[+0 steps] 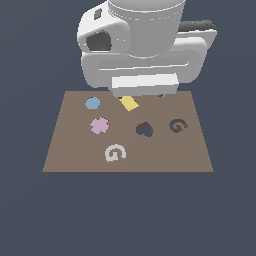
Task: Insert a designated object into the corresponding slot on a board.
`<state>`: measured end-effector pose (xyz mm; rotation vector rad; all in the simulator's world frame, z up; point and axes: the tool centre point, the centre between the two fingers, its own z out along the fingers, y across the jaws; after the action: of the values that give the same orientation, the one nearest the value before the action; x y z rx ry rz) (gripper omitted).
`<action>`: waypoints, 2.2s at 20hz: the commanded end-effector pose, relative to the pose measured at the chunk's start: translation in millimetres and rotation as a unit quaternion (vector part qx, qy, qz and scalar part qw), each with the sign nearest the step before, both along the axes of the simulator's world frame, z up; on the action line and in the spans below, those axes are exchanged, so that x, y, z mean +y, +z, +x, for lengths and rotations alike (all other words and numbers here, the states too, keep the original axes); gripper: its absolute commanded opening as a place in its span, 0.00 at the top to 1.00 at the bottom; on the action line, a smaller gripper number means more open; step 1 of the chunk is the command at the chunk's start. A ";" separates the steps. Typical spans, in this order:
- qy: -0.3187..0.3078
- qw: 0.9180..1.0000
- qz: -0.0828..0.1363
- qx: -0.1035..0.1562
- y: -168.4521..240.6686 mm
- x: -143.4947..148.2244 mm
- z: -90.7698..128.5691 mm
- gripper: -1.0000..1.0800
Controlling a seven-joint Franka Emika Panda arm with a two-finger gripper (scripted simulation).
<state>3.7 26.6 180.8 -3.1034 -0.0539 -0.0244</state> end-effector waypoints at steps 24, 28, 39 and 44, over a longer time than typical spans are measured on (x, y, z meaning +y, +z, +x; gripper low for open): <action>-0.177 0.984 -0.003 0.004 -33.0 -0.4 31.0 0.04; -0.247 0.969 -0.005 0.006 -46.4 -3.9 43.1 0.04; -0.458 0.889 -0.008 0.012 -88.3 -26.2 75.7 0.04; -0.532 0.847 -0.009 0.014 -104.0 -38.4 84.6 0.04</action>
<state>85.5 -8.1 81.3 -2.7236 1.5500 -0.0084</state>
